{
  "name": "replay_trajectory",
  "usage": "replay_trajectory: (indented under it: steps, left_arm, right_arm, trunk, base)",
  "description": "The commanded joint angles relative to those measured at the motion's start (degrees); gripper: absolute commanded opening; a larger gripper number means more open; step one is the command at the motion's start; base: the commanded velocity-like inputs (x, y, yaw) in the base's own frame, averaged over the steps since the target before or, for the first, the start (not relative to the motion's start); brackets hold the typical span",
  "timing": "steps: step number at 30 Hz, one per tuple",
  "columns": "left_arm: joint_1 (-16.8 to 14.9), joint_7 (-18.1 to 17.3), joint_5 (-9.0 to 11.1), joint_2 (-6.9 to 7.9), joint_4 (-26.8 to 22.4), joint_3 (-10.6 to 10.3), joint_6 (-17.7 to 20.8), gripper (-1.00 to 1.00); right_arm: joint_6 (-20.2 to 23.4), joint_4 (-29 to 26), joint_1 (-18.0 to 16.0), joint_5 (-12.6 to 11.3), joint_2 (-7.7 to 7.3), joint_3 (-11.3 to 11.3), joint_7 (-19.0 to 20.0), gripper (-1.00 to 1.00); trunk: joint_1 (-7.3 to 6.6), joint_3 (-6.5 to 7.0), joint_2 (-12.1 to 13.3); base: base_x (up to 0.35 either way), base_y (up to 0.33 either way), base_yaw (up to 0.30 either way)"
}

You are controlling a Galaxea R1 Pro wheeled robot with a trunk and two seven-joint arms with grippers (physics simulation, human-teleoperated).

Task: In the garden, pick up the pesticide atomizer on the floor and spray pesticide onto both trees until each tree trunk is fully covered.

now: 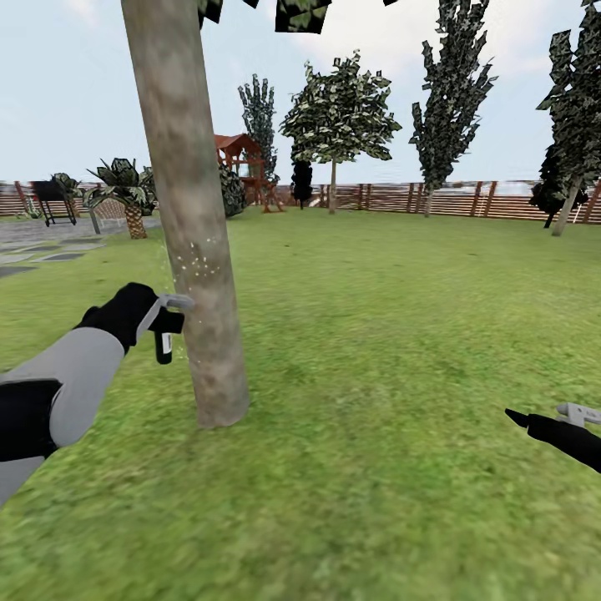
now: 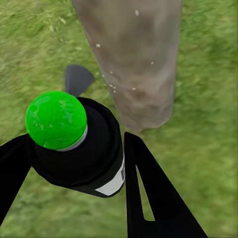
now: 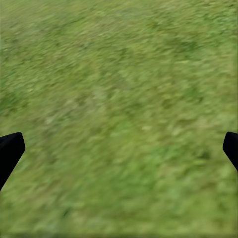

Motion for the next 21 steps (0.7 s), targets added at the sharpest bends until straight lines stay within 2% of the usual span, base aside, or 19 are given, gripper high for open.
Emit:
replay_trajectory:
  steps: [1,10,21]
  left_arm:
    - [0.0,0.0,0.0,0.00,0.2,0.0,-0.3,-1.00]
    - [1.7,0.0,0.2,0.59,1.2,0.1,-5.1,-1.00]
    - [2.3,0.0,0.3,0.89,2.0,0.1,-5.5,-1.00]
  right_arm:
    - [0.0,0.0,0.0,0.0,0.01,0.0,0.0,1.00]
    - [0.0,0.0,0.0,0.0,0.03,0.0,0.0,1.00]
    - [0.0,0.0,0.0,0.6,0.02,0.0,-0.1,1.00]
  trunk:
    - [0.00,0.00,0.0]
    - [0.00,0.00,0.0]
    - [0.00,0.00,0.0]
  base:
    - [0.000,0.000,0.000]
    - [0.000,0.000,0.000]
    - [0.067,0.000,0.000]
